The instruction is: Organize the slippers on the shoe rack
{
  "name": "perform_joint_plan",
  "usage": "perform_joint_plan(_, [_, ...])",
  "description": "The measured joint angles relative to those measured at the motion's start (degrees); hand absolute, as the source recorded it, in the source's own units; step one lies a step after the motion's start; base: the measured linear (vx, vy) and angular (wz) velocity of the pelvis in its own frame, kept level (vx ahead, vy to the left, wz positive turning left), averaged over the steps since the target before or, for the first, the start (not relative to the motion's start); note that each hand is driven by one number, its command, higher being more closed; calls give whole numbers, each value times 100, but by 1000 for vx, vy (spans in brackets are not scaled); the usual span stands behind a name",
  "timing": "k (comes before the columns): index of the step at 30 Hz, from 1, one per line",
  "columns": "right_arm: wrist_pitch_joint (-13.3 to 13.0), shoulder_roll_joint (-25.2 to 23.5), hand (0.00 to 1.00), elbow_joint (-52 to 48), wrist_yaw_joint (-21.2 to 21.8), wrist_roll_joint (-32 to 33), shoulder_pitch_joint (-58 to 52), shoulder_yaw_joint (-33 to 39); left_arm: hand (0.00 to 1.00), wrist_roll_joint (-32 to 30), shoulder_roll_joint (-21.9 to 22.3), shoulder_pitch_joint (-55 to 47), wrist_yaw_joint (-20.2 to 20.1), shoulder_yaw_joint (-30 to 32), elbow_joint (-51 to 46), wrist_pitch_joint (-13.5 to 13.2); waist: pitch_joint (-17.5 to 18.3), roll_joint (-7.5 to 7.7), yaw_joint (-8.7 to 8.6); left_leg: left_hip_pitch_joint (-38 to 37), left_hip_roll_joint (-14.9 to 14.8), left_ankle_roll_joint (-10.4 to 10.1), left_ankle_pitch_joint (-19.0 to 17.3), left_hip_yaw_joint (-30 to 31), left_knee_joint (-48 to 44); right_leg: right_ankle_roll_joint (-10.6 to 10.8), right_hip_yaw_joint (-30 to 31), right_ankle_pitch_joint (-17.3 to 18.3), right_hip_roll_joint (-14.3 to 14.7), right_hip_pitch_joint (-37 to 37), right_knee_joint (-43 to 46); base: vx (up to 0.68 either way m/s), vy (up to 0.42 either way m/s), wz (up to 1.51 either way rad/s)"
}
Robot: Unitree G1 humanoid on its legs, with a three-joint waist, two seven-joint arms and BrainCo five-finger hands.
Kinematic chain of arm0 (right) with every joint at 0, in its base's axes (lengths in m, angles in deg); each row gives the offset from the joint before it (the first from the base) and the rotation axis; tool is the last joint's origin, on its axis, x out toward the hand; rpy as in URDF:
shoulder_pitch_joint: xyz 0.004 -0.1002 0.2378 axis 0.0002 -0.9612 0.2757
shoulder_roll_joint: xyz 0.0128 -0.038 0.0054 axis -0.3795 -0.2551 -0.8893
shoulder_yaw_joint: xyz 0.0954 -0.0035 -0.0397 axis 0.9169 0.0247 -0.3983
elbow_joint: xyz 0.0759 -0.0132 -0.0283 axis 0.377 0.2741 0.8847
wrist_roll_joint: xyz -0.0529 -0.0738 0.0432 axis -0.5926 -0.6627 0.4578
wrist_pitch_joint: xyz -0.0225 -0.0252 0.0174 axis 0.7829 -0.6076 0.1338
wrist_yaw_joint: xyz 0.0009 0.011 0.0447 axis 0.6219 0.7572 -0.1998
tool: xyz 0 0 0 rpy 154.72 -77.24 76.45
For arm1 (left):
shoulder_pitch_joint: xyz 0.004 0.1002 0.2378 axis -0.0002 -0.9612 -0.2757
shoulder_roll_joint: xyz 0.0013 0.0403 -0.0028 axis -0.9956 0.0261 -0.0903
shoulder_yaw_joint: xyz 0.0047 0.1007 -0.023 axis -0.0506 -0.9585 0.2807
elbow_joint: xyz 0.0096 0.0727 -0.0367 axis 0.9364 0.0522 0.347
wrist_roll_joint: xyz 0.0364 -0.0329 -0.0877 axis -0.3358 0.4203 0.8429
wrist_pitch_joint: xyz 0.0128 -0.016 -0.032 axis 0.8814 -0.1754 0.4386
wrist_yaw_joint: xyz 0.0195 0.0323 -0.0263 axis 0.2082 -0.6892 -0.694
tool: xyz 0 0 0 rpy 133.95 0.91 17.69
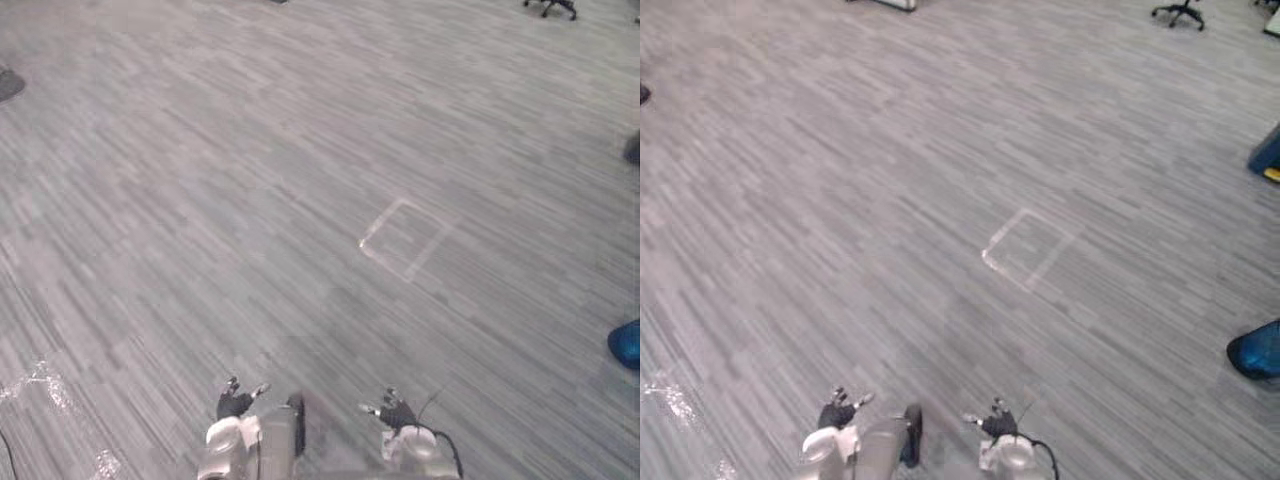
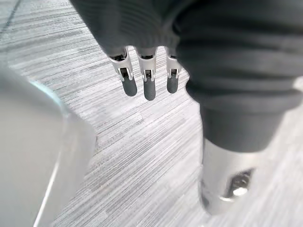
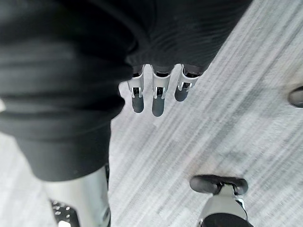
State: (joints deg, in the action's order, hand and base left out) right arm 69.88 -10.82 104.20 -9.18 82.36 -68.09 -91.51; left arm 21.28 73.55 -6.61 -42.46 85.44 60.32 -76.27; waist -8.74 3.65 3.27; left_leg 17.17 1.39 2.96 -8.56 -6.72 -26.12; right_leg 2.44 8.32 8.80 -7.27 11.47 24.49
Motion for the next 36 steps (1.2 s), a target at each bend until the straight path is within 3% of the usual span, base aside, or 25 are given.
perform_joint_plan(1, [0, 0, 0, -7, 2, 0, -14, 19, 0, 0, -5, -3, -1, -1, 10, 1, -13, 12, 0, -114, 14, 31, -44, -18, 32, 66, 26, -139, 8, -83, 321, 446, 186, -25])
perform_joint_plan(2, [-2, 11, 0, -55, 7, -2, -76, 56, 0, -3, -21, -7, -1, -61, 103, 13, -36, 12, -5, -740, 57, 78, -266, -76, 262, 432, 128, -817, 46, -723, 2036, 524, 208, -34])
perform_joint_plan(3, [4, 26, 0, -152, 22, -12, -154, 67, 0, -6, -14, -2, -5, -156, 200, 78, -52, -2, -41, -1294, 128, 98, -350, -101, 477, 349, -43, -610, 0, -1284, 3369, 496, 189, -36])
perform_joint_plan(6, [-59, -2, 0, -431, 51, -80, -228, 73, 0, -6, 106, -8, -4, -168, 285, 91, -95, -118, -111, -2229, 64, 181, -404, -163, 969, 99, -572, 21, 53, -2250, 4031, 493, 141, -22])
perform_joint_plan(8, [-94, -66, 0, -598, 88, -182, -246, 190, 0, -4, 158, 39, -9, -165, 292, 89, -105, -134, -142, -2575, -49, 208, -667, -165, 1165, 80, -908, 333, 209, -2812, 3686, 407, 31, -1])
perform_joint_plan(10, [-114, -90, 0, -591, 111, -195, -188, 278, 0, -6, 163, 60, -16, -143, 368, 102, -169, -17, -162, -3066, -89, 84, -874, -157, 1453, -21, -1364, 507, 288, -3098, 2420, 423, -56, 13])
perform_joint_plan(11, [-126, -89, 0, -578, 113, -196, -183, 332, 0, -9, 184, 65, -19, -143, 393, 108, -160, -31, -213, -3298, -130, 41, -980, -117, 1618, -108, -1651, 334, 369, -3090, 1185, 457, -83, 18])
perform_joint_plan(13, [-127, -90, 0, -549, 121, -195, -114, 358, 0, -25, 197, 66, -28, -151, 417, 110, -156, -31, -310, -3491, -128, -60, -1112, -18, 1808, -287, -1735, -212, 512, -3101, -157, 513, -119, 34])
perform_joint_plan(14, [-120, -60, 0, -508, 121, -195, -52, 372, 0, -67, 225, 46, -45, -164, 548, 124, -106, -117, -392, -3607, -205, -89, -1157, 165, 1811, -602, -1718, -690, 617, -3106, -71, 556, -144, 40])
perform_joint_plan(15, [-112, -32, 0, -507, 121, -195, -35, 388, 0, -75, 258, 55, -47, -162, 577, 128, -64, -146, -395, -3640, -288, -88, -1156, 246, 1720, -617, -1745, -576, 639, -3105, 54, 596, -162, 39])
perform_joint_plan(17, [-89, -11, 0, -519, 121, -195, -28, 469, 0, -126, 335, 53, -72, -161, 580, 128, -12, -353, -404, -3437, -498, -121, -1132, 602, 944, -707, -1978, -111, 708, -2947, 330, 666, -211, 35])
perform_joint_plan(18, [-64, 36, 0, -520, 123, -190, -45, 420, 0, -210, 373, 48, -159, -97, 599, 149, 25, -524, -426, -2856, -587, -626, -776, 925, -678, -768, -2054, 198, 880, -2545, 222, 601, -196, 25])
perform_joint_plan(19, [-61, 41, 0, -516, 123, -190, -48, 408, 0, -222, 375, 48, -163, -91, 592, 149, 24, -530, -424, -2772, -588, -693, -685, 946, -848, -768, -2046, 220, 901, -2492, 196, 717, -205, -7])
perform_joint_plan(20, [-34, 54, 0, -493, 124, -173, -74, 282, 0, -236, 349, -10, -168, 13, 520, 149, 26, -565, -375, -2273, -651, -946, -84, 1008, -2031, -824, -1922, 315, 1023, -2113, -56, 590, -100, -53])
perform_joint_plan(21, [-30, 5, 0, -361, 117, -162, -62, 185, 0, -225, 332, -39, -167, 129, 417, 132, 8, -564, -324, -1716, -784, -811, -424, 753, -3086, -945, -1666, 405, 1234, -1494, -478, 694, -111, -67])
perform_joint_plan(22, [-16, -10, 0, -322, 117, -162, -57, 178, 0, -224, 315, -34, -169, 123, 371, 131, -9, -535, -288, -1560, -790, -772, -535, 695, -3242, -954, -1571, 433, 1257, -1305, -582, 558, -59, -67])
perform_joint_plan(26, [43, -44, 0, -135, 64, -147, -29, 195, 0, -220, 321, -77, -168, 118, 71, 102, -15, -420, -74, -543, -756, -555, -1151, 274, -2511, -956, -747, 503, 1194, -381, -1083, 494, 48, -109])
perform_joint_plan(28, [29, -50, 0, -143, 14, -137, -9, 283, 0, -206, 316, -81, -161, 82, 58, 74, 38, -422, -28, -104, -428, -619, -934, 815, -576, -732, -158, 701, 921, -122, -1245, 494, 229, -130])
perform_joint_plan(29, [27, -49, 0, -141, 6, -138, -6, 304, 0, -201, 316, -96, -159, 58, 52, 73, 68, -431, -19, -58, -343, -644, -784, 1099, -143, -659, -25, 804, 875, -117, -1253, 480, 303, -128])
perform_joint_plan(30, [29, -45, 0, -126, 2, -138, -12, 306, 0, -184, 316, -107, -157, 52, 28, 64, 79, -438, 19, 44, -262, -847, -307, 1378, 120, -557, 194, 1000, 778, -90, -1257, 385, 274, -115])
perform_joint_plan(31, [46, -63, 0, -99, 6, -166, -78, 292, 0, -170, 296, -149, -148, 50, 18, 64, 157, -414, 26, -41, -137, -787, 6, 1354, 58, -502, 471, 1190, 649, -82, -1122, 614, 400, -146])
perform_joint_plan(32, [84, -106, 0, -44, 3, -180, -112, 273, 0, -161, 193, -180, -132, 73, 8, 67, 233, -243, -3, -138, -74, -629, -221, 998, -66, -438, 752, 1261, 501, -187, -688, 525, 324, -122])
perform_joint_plan(34, [84, -129, 0, -93, 64, -211, -184, 188, 0, -163, 131, -171, -129, 78, 28, 69, 199, -126, 2, -444, -121, -415, -337, 568, -107, -164, 796, 1114, 436, -507, 228, 530, 313, -111])
perform_joint_plan(35, [85, -142, 0, -119, 81, -213, -213, 191, 0, -165, 101, -164, -129, 67, 81, 73, 188, -97, -7, -708, -128, -279, -421, 388, -64, 120, 704, 905, 421, -783, 966, 419, 260, -123])
perform_joint_plan(36, [75, -134, 0, -148, 95, -217, -227, 235, 0, -162, 93, -158, -128, 61, 144, 79, 153, -137, -8, -1123, -119, -171, -496, 260, 115, 235, 393, 760, 320, -1176, 1925, 371, 235, -106])
